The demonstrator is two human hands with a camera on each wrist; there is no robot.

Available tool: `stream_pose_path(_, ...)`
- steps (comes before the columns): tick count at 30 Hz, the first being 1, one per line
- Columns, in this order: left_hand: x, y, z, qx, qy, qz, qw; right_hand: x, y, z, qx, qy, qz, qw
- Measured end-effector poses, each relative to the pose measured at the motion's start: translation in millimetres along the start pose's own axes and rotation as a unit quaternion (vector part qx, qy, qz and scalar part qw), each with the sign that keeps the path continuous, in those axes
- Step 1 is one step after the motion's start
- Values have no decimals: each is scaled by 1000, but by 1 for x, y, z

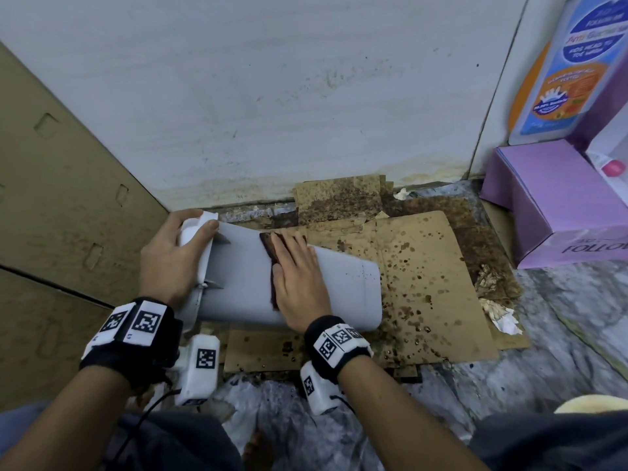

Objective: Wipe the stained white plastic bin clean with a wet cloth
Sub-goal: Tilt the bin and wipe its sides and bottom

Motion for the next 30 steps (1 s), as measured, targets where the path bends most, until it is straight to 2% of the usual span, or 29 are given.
stream_pose_path(3, 2, -9, 11, -3, 0, -1, 1000, -10, -7, -31, -18, 28, -8, 999)
stream_pose_path(9, 2, -10, 13, -15, -1, 1, 1000, -39, -30, -124, -41, 154, -32, 987)
stream_pose_path(12, 1, -3, 6, -8, 2, 1, 1000, -41, -33, -132, -26, 198, -63, 978)
stream_pose_path(14, 1, -1, 3, -2, -1, -7, 1000, -33, -29, -109, -19, 169, -59, 984)
stream_pose_path(19, -1, 3, -1, 12, 7, -6, 1000, -5, -10, -5, 10, 38, -28, 999)
stream_pose_path(21, -1, 3, -3, 17, 13, -3, 1000, 2, -2, 17, 9, 9, -19, 1000)
stream_pose_path(25, 2, -1, 1, 4, 16, 0, 1000, -2, 1, 2, -13, -7, 9, 1000)
stream_pose_path(30, 4, -6, 10, -16, 3, 9, 1000, -33, -17, -75, -63, 81, 1, 995)
Point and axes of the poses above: each hand's wrist, its own x-axis towards the middle knuckle, its own y-axis out of the palm, z = x × y, the point moved 10 cm from there along x, towards the middle knuckle, and after that the axes turned 7 degrees about -y, right-handed, at the moved point
